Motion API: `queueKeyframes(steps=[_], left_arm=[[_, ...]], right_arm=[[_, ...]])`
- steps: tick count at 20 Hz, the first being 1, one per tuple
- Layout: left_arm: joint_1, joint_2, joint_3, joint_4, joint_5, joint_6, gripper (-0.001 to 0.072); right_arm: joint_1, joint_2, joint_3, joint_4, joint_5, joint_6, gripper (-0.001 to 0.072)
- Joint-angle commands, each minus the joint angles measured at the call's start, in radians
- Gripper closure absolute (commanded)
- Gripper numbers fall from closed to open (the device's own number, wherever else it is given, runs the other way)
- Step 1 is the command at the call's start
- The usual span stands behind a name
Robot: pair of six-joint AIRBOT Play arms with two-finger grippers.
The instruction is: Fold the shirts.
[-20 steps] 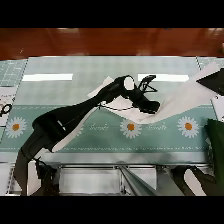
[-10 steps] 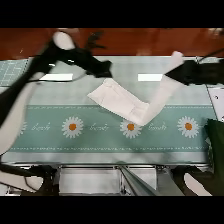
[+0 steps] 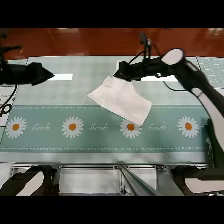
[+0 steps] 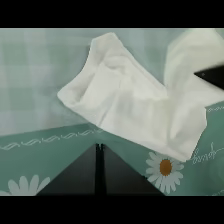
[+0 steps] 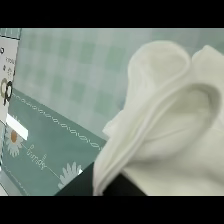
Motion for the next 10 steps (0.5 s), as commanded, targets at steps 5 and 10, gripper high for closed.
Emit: queueKeyframes(steps=[5, 10], left_arm=[[0.031, 0.111, -0.223, -0.01, 0.057, 0.005, 0.0686], [0.029, 0.111, -0.323, -0.025, 0.142, 0.005, 0.0686]], right_arm=[[0.039, -0.232, 0.083, 0.11, -0.016, -0.003, 0.0688], [0.019, -0.224, 0.083, 0.11, 0.007, -0.005, 0.0297]])
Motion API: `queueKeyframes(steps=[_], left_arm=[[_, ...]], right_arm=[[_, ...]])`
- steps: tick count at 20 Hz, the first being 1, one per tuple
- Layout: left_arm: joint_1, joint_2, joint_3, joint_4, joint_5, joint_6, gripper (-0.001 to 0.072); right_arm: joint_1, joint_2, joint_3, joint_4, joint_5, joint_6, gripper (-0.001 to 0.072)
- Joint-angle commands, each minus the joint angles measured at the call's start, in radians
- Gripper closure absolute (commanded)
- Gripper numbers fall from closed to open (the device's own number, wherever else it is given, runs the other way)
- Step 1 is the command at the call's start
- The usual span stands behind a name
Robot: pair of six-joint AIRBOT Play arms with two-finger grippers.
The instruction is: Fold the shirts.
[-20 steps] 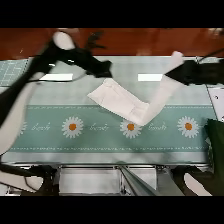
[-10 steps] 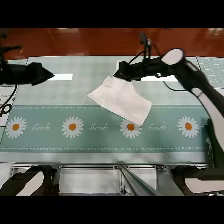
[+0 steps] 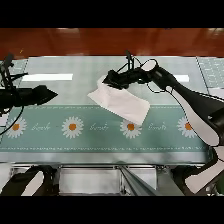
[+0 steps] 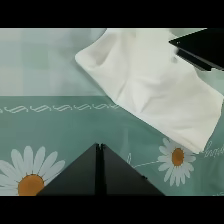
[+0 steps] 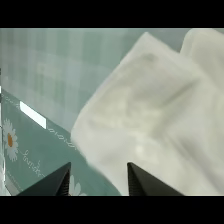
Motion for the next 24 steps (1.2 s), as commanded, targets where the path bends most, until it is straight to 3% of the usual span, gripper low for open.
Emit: queueKeyframes(steps=[1, 5, 8, 10, 12, 14, 17, 21, 24], left_arm=[[0.0, 0.005, -0.071, -0.006, 0.065, 0.0, 0.0686], [0.0, 0.005, -0.089, -0.005, 0.066, 0.0, 0.0686], [0.0, 0.005, -0.089, -0.005, 0.066, 0.0, 0.0686], [0.0, 0.005, -0.089, -0.006, 0.066, 0.0, 0.0686], [0.0, 0.005, -0.089, -0.007, 0.066, -0.001, 0.0686], [0.0, 0.005, -0.089, -0.006, 0.066, -0.003, 0.0686], [0.0, 0.005, -0.089, -0.007, 0.066, -0.004, 0.0686], [0.0, 0.005, -0.089, -0.007, 0.066, -0.011, 0.0686], [0.0, 0.005, -0.089, -0.007, 0.066, -0.011, 0.0686]], right_arm=[[-0.039, 0.024, 0.004, 0.01, 0.043, 0.005, 0.0298], [-0.258, 0.232, 0.003, -0.077, 0.321, 0.006, 0.0305], [-0.439, 0.467, -0.04, -0.562, 0.573, 0.068, 0.0304], [-0.537, 0.655, -0.228, -0.881, 0.546, 0.146, 0.0304], [-0.636, 0.838, -0.541, -0.956, 0.329, 0.245, 0.0304], [-0.708, 0.927, -0.823, -0.783, 0.153, 0.23, 0.0293], [-0.726, 0.845, -1.043, -0.304, 0.058, 0.002, 0.0292], [-0.641, 0.583, -1.041, 0.099, 0.05, -0.234, 0.0292], [-0.531, 0.416, -0.962, 0.204, 0.048, -0.28, 0.0292]])
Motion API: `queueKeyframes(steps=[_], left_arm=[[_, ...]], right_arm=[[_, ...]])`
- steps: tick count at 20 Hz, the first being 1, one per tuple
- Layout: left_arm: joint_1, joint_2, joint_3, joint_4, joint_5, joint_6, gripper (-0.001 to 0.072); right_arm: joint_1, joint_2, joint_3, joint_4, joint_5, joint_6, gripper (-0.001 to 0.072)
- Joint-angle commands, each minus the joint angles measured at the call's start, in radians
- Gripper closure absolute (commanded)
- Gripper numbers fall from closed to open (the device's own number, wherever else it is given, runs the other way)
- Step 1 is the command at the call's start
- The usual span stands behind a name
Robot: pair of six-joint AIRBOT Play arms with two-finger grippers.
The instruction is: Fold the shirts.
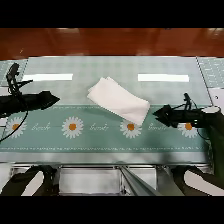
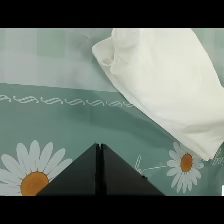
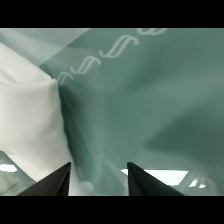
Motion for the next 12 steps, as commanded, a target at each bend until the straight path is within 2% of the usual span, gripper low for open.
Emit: queueKeyframes(steps=[1, 6, 7, 8, 9, 11, 12], left_arm=[[0.0, 0.001, 0.0, 0.0, 0.0, -0.003, 0.0686], [0.0, 0.001, 0.0, 0.0, 0.0, -0.003, 0.0686], [0.0, 0.001, 0.0, 0.0, 0.001, -0.003, 0.0686], [0.0, 0.001, 0.0, 0.0, 0.001, -0.003, 0.0686], [0.0, 0.001, 0.0, 0.0, 0.001, -0.003, 0.0686], [0.0, 0.001, 0.0, 0.0, 0.001, -0.003, 0.0686], [0.0, 0.001, 0.0, 0.0, 0.003, -0.003, 0.0686]], right_arm=[[0.117, -0.18, 0.063, 0.207, -0.018, -0.1, 0.0292], [0.283, -0.294, 0.238, 0.246, -0.059, -0.065, 0.0299], [0.31, -0.305, 0.27, 0.246, -0.068, -0.054, 0.0377], [0.329, -0.308, 0.297, 0.244, -0.078, -0.048, 0.0513], [0.346, -0.307, 0.326, 0.243, -0.084, -0.061, 0.0687], [0.374, -0.307, 0.394, 0.214, -0.079, -0.064, 0.0691], [0.389, -0.307, 0.438, 0.171, -0.068, -0.033, 0.0691]])
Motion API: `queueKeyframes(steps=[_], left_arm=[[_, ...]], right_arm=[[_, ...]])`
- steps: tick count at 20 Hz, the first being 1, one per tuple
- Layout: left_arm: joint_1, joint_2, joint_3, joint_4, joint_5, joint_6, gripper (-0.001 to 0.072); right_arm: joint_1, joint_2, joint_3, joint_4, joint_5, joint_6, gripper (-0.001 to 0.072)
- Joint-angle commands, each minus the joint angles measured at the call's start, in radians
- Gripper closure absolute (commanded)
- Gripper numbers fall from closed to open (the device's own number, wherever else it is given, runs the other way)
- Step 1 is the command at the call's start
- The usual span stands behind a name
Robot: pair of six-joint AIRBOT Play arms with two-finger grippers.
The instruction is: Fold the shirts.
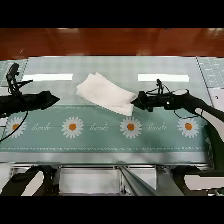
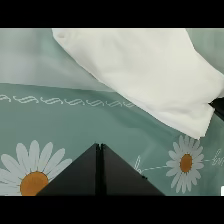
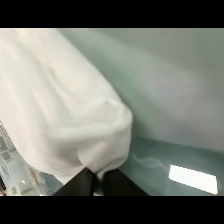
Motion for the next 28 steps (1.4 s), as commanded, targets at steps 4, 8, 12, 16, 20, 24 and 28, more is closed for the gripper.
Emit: queueKeyframes(steps=[4, 8, 12, 16, 20, 24, 28], left_arm=[[0.0, 0.001, 0.0, 0.0, 0.009, 0.0, 0.0686], [0.0, 0.001, 0.0, 0.0, 0.008, 0.0, 0.0686], [0.0, 0.001, 0.0, 0.0, 0.007, 0.0, 0.0686], [0.0, 0.001, 0.0, 0.0, 0.007, 0.0, 0.0686], [0.0, 0.001, 0.0, 0.0, -0.012, 0.0, 0.0686], [0.0, 0.001, 0.0, 0.0, -0.012, 0.0, 0.0686], [0.0, 0.001, 0.0, -0.038, -0.011, 0.0, 0.0686]], right_arm=[[0.108, -0.012, 0.31, -0.154, 0.079, 0.13, 0.0691], [0.131, -0.012, 0.565, -0.283, 0.144, 0.267, 0.0691], [0.084, -0.011, 0.815, -0.486, 0.298, 0.41, 0.0691], [-0.034, 0.006, 1.015, -0.604, 0.494, 0.488, 0.0691], [-0.218, 0.078, 1.095, -0.624, 0.615, 0.52, 0.0691], [-0.454, 0.172, 1.094, -0.617, 0.712, 0.522, 0.0691], [-0.695, 0.24, 1.094, -0.588, 0.803, 0.509, 0.0691]])
